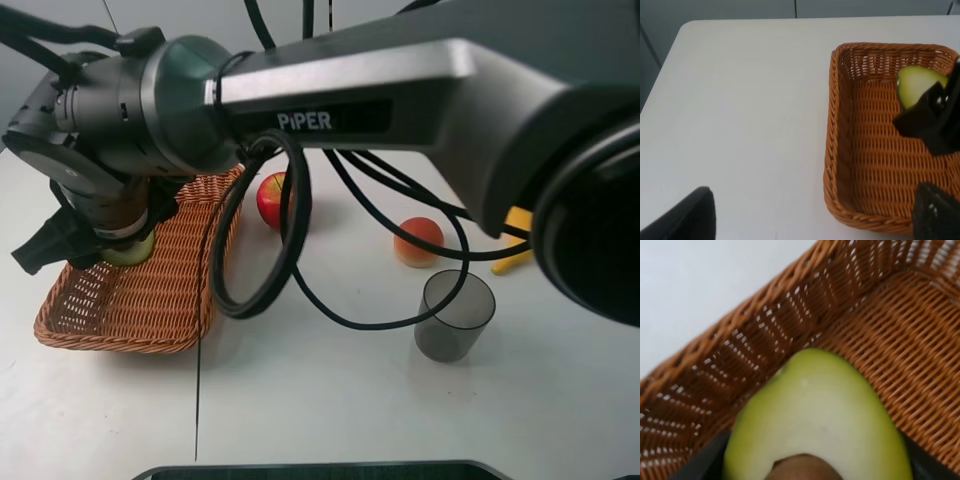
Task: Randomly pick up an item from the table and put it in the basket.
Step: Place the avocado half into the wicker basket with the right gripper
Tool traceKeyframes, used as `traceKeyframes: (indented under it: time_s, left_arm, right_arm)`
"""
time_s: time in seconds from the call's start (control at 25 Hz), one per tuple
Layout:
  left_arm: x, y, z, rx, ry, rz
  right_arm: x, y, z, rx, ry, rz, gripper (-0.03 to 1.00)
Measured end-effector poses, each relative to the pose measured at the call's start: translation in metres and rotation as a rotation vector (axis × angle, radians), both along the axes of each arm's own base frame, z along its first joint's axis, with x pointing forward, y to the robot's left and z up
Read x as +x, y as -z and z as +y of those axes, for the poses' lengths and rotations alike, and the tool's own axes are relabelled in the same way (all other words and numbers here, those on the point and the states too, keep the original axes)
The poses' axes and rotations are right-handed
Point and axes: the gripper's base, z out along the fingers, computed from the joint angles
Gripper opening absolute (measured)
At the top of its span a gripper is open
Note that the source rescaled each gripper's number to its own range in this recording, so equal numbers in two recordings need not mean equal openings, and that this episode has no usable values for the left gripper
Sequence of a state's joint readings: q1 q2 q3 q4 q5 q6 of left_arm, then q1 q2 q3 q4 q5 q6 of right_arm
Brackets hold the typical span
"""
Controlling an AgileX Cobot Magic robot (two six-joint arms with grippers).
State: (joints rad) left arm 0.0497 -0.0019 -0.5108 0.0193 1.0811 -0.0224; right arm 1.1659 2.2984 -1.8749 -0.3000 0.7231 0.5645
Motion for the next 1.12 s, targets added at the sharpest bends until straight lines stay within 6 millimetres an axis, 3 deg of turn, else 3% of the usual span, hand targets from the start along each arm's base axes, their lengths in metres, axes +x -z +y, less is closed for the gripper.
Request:
traceKeyframes:
  time_s: [0.24, 0.52, 0.56, 0.64, 0.72, 0.8, 1.12]
  left_arm:
    - [0.000, 0.000, 0.000, 0.000, 0.000, 0.000]
    - [0.000, 0.000, 0.000, 0.000, 0.000, 0.000]
    - [0.000, 0.000, 0.000, 0.000, 0.000, 0.000]
    - [0.000, 0.000, 0.000, 0.000, 0.000, 0.000]
    - [0.000, 0.000, 0.000, 0.000, 0.000, 0.000]
    - [0.000, 0.000, 0.000, 0.000, 0.000, 0.000]
    - [0.000, 0.000, 0.000, 0.000, 0.000, 0.000]
  right_arm:
    - [0.001, 0.018, 0.002, -0.054, -0.057, -0.012, 0.03]
    - [-0.002, 0.020, 0.003, -0.039, -0.051, 0.030, 0.05]
    - [-0.003, 0.020, 0.003, -0.038, -0.050, 0.032, 0.14]
    - [-0.003, 0.020, 0.003, -0.038, -0.050, 0.032, 0.51]
    - [-0.003, 0.021, 0.003, -0.040, -0.049, 0.035, 0.78]
    - [-0.003, 0.020, 0.003, -0.035, -0.046, 0.042, 0.95]
    - [-0.005, -0.004, -0.002, -0.021, -0.037, 0.041, 0.99]
